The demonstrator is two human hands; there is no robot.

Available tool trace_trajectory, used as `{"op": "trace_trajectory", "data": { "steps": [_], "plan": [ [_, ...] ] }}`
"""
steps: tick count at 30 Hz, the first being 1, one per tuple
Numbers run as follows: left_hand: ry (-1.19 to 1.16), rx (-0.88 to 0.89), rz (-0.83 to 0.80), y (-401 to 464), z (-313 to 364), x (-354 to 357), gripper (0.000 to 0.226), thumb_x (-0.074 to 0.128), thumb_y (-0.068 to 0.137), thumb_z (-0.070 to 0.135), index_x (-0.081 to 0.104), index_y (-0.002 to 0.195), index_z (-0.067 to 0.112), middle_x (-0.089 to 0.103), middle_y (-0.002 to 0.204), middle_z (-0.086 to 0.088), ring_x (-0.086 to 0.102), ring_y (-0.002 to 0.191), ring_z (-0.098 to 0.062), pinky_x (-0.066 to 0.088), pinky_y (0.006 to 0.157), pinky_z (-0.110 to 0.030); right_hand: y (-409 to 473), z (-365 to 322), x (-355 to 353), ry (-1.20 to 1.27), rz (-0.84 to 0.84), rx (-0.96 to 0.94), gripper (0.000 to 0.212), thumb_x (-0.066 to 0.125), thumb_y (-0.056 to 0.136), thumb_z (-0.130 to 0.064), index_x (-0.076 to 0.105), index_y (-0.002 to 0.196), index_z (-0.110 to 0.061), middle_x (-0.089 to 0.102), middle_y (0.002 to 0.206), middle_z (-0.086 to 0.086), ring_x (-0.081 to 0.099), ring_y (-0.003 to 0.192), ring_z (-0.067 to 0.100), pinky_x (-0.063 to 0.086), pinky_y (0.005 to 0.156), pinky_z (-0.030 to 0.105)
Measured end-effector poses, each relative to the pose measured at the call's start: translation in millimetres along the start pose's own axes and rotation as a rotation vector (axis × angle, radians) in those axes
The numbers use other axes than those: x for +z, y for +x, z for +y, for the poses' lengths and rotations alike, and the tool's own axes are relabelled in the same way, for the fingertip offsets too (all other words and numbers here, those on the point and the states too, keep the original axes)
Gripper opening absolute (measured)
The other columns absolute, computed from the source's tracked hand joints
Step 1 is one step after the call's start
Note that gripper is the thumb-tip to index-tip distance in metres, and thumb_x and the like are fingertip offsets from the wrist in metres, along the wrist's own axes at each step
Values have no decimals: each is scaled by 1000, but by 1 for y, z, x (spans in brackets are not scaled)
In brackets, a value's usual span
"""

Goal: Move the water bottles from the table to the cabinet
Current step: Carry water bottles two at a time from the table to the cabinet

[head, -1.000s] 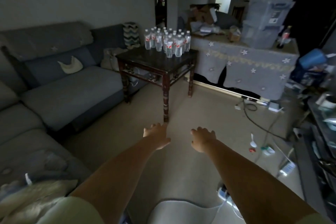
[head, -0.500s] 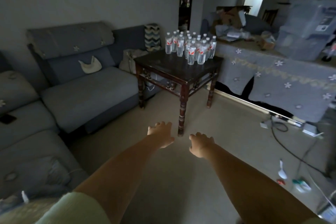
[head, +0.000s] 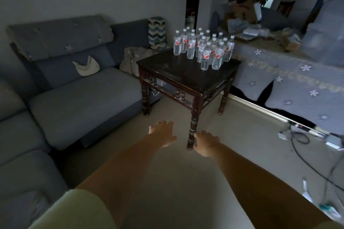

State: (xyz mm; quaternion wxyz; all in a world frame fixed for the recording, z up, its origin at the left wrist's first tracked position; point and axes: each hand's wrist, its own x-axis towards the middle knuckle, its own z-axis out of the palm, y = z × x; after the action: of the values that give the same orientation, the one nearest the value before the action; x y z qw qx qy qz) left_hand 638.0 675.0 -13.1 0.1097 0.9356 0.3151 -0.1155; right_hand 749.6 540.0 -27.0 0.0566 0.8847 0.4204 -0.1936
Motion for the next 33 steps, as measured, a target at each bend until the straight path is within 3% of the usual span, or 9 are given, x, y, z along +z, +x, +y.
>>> {"op": "trace_trajectory", "data": {
  "steps": [6, 10, 16, 21, 27, 33],
  "plan": [
    [-14, 25, 3, 72, -10, -10, 62, 53, 91, 45, 30, 143, 21, 41, 142, -8, 40, 131, -28, 38, 104, -48, 82, 20, -18, -7, -22, 42, 41, 47, 98, -28, 42, 138, -20, 49, 134, 9, 49, 123, 28, 40, 104, 46],
    [2, -40, 36, 130, -29, -36, 63, 51, 92, 46, 30, 145, 21, 39, 144, -8, 39, 133, -29, 36, 106, -47, 153, 20, -45, 5, 20, -20, 36, 49, 98, -32, 45, 132, -20, 53, 129, 9, 56, 114, 25, 48, 90, 37],
    [-34, -99, 47, 211, -45, -69, 59, 51, 91, 44, 35, 142, 20, 42, 140, -10, 39, 130, -31, 36, 103, -47, 239, 22, -92, -18, 34, -57, 36, 52, 97, -30, 50, 129, -15, 59, 123, 9, 59, 111, 25, 48, 89, 35],
    [-11, -54, 42, 267, -51, -78, 63, 51, 92, 47, 32, 145, 19, 41, 143, -8, 40, 132, -31, 37, 102, -47, 294, 27, -112, -5, -9, -50, 45, 50, 96, -33, 43, 138, -18, 51, 133, 9, 51, 123, 29, 46, 100, 44],
    [1, 35, -9, 356, -78, -103, 63, 49, 94, 44, 27, 147, 19, 32, 151, -10, 34, 137, -32, 35, 106, -48, 370, 20, -129, 17, -31, 15, 41, 47, 99, -31, 42, 137, -18, 46, 137, 11, 48, 125, 31, 44, 101, 45],
    [81, 145, -53, 456, -112, -150, 57, 50, 94, 45, 33, 141, 17, 42, 139, -12, 41, 128, -33, 39, 103, -49, 448, 10, -172, 112, -77, 126, 43, 44, 99, -32, 38, 138, -17, 39, 140, 13, 43, 127, 32, 39, 106, 48]
  ]
}}
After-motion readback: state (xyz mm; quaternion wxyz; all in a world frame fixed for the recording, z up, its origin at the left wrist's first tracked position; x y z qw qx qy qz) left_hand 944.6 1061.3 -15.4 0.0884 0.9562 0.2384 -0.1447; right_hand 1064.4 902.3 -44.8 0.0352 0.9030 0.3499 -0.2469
